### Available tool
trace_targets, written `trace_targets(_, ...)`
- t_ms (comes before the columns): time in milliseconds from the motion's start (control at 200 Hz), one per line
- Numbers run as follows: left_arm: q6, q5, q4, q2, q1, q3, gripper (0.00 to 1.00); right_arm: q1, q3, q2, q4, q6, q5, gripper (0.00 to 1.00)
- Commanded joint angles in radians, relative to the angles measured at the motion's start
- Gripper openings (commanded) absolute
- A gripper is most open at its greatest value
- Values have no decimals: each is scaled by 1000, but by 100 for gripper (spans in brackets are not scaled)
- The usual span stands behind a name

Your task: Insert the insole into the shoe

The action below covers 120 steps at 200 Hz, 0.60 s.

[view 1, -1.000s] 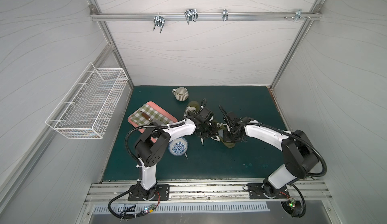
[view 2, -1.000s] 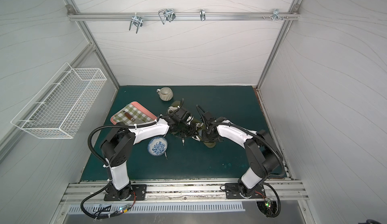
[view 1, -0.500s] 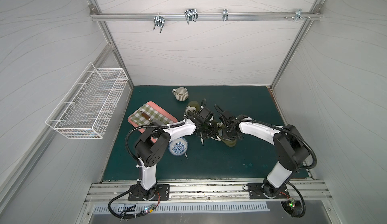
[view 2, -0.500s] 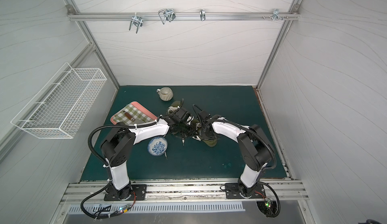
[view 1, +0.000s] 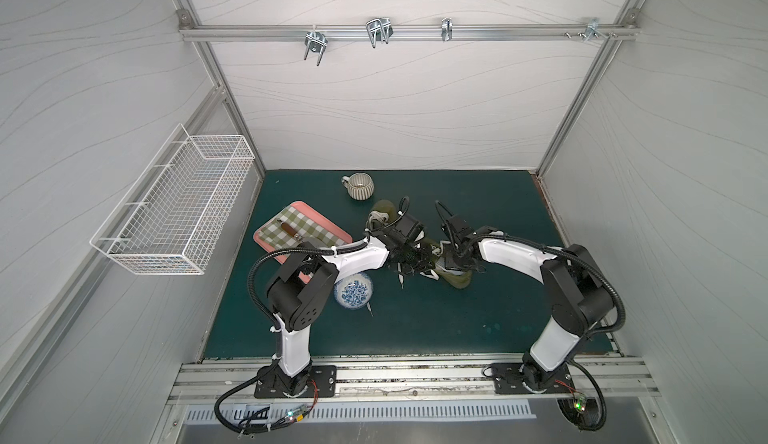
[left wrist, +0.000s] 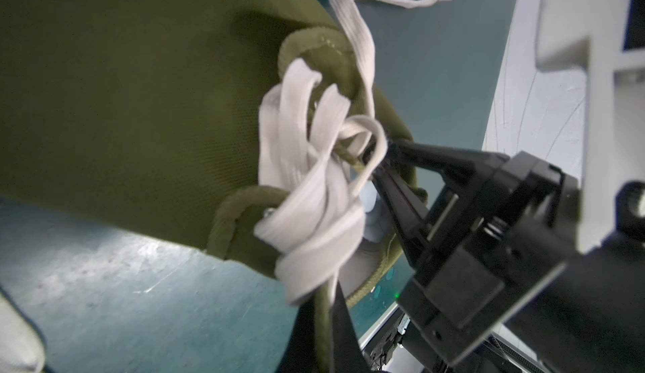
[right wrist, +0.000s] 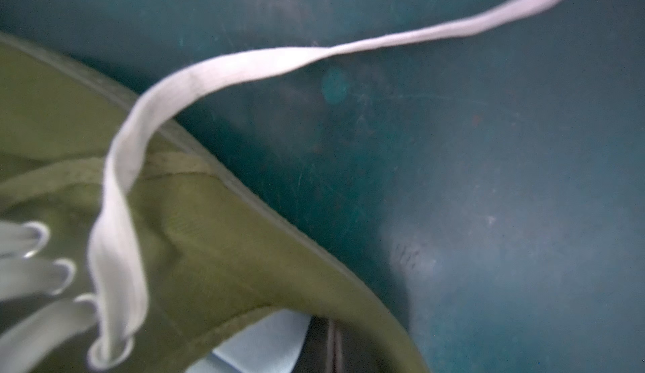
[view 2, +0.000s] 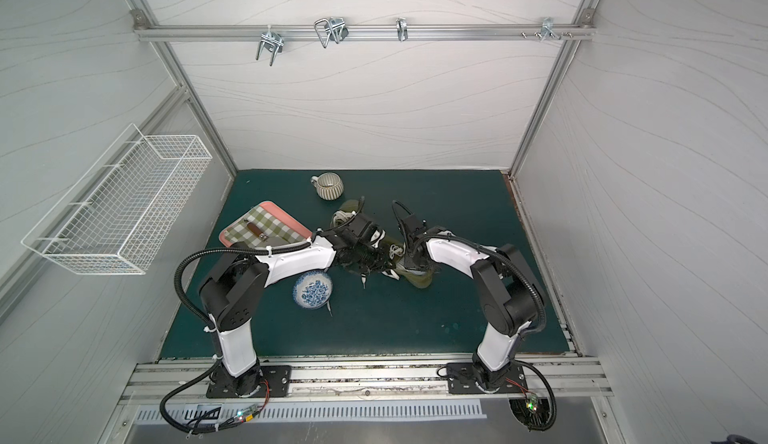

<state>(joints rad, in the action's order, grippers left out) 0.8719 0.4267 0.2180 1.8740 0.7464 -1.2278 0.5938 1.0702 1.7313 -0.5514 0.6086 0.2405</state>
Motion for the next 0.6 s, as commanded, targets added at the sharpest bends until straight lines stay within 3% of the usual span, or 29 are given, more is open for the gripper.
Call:
trace_targets(0, 14, 15, -19, -19, 3, -3, 0, -12, 26, 85, -8, -15, -13, 0)
trace_targets(320, 15, 11, -20, -17, 4, -8, 0, 126, 113, -31, -274, -27, 148, 0)
trace_targets(475, 15, 12, -20, -16, 3, -6, 0, 117, 65, -48, -312, 11, 194, 0)
trace_targets(595, 18, 13, -26, -12, 3, -4, 0, 38, 0, -17, -271, 17, 139, 0)
